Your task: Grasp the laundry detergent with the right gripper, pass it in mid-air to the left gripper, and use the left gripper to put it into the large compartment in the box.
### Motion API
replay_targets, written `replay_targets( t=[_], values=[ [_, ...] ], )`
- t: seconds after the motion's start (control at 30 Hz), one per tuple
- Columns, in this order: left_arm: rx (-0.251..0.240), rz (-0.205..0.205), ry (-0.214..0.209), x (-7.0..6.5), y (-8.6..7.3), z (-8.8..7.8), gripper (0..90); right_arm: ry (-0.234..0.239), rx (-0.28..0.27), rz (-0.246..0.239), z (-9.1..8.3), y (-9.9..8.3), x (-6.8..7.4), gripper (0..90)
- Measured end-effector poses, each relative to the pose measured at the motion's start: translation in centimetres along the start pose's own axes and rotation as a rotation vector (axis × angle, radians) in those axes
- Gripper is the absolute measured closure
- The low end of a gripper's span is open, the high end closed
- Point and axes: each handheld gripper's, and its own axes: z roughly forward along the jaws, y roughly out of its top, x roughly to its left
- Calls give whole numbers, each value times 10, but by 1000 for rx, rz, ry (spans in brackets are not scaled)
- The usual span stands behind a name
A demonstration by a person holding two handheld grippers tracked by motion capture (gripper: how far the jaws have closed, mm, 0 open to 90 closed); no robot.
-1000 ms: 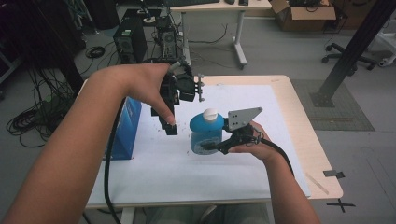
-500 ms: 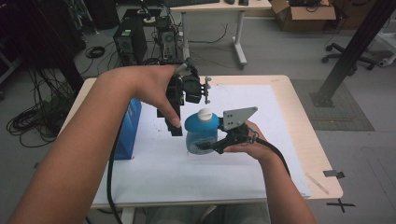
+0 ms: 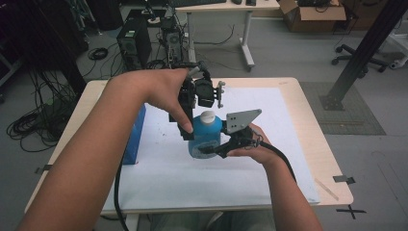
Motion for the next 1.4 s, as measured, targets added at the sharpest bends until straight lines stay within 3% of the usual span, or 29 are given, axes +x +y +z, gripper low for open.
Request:
replay_targets(
  t=[0.77, 1.4],
  values=[
    [19, -14, 53, -2, 13, 8, 47, 10, -28, 28, 12, -1, -1, 441],
    [25, 5, 31, -3, 19, 13, 88, 2, -29, 8, 13, 5, -1, 441]
  ],
)
